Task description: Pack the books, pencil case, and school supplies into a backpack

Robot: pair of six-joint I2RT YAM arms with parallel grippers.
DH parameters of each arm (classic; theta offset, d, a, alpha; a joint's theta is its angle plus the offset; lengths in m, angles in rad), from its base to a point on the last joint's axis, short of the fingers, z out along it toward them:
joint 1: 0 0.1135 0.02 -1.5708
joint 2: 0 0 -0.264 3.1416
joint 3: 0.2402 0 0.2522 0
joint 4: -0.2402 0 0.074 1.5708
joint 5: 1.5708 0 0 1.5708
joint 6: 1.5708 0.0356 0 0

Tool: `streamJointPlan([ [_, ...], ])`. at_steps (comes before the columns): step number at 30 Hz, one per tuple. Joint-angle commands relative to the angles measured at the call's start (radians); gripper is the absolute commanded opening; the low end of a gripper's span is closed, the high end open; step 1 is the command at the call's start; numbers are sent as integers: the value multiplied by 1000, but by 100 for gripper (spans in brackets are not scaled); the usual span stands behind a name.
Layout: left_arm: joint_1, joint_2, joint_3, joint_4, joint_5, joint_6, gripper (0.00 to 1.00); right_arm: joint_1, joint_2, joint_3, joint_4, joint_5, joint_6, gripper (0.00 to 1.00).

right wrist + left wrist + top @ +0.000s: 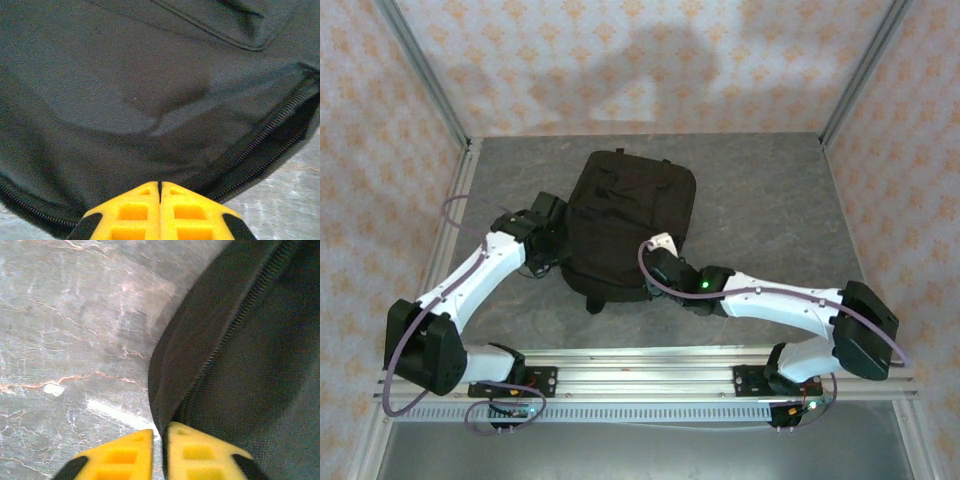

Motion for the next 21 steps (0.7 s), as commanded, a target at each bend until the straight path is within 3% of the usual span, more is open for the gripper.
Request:
streamJointPlan([
  [1, 3, -43, 29, -55, -9, 3, 25, 8, 6, 43, 70, -37, 32, 0],
  [7, -144, -214, 2, -73, -41, -46, 59, 12, -6, 38, 84, -17, 78, 0],
  [9, -185, -255, -28, -66, -24, -93, 64, 12, -11, 33, 85, 3, 94, 0],
  [16, -299, -255, -162, 52, 54, -306, 68, 12, -31, 11, 87, 52, 122, 0],
  [21, -364, -160, -149, 106, 40, -340, 69, 13, -55, -13, 96, 55, 128, 0],
])
